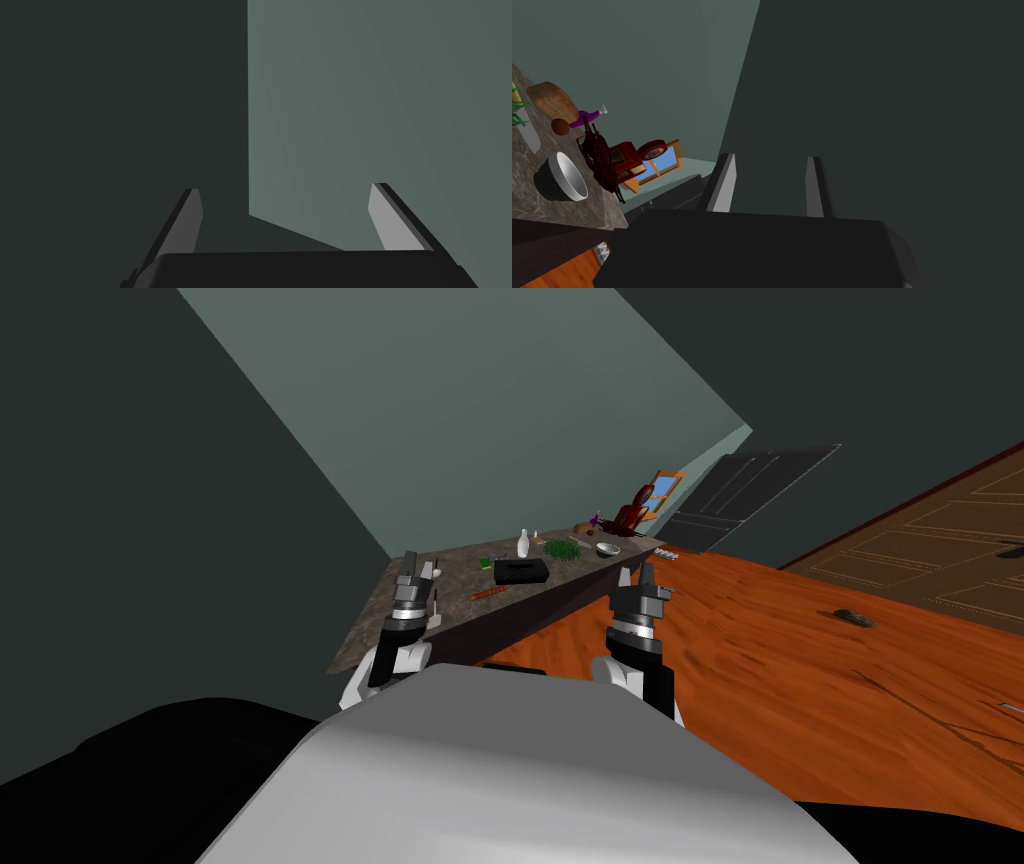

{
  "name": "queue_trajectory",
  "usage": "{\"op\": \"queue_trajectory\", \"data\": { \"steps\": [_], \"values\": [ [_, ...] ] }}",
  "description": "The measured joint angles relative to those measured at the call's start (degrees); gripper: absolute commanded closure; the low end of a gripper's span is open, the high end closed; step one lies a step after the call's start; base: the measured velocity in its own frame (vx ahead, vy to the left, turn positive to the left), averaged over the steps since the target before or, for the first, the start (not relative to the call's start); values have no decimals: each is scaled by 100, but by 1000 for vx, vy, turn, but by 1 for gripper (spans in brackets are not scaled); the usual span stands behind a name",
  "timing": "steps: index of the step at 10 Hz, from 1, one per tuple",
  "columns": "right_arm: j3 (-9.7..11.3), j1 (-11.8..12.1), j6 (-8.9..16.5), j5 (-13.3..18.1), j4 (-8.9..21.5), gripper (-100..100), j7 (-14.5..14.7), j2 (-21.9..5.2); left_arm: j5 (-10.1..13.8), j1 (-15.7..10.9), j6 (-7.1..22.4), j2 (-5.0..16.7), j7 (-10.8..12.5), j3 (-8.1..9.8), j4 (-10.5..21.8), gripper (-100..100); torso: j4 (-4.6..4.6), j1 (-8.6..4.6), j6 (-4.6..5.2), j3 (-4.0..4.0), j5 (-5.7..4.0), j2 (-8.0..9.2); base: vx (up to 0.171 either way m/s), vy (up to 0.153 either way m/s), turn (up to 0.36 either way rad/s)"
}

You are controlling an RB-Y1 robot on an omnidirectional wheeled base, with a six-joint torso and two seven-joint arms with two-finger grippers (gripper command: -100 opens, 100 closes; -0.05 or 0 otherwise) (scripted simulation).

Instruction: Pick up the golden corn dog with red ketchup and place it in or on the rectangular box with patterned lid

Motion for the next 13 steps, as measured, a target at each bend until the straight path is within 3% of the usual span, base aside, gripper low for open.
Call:
{"op": "queue_trajectory", "data": {
  "steps": [6, 13],
  "values": [
    [-1, 0, 0, 0, 0, 0, 0, -1, 505, -163, 892, 603, 353, 398, 416, -100, -2, 18, 0, -6, 4, -10, -12, -101, -4],
    [-1, 1, 0, 0, 0, 0, 0, -1, 980, -319, 1959, 1087, 675, 768, 716, -100, -4, 25, -1, -11, 4, -19, 3, -91, -6]
  ]
}}
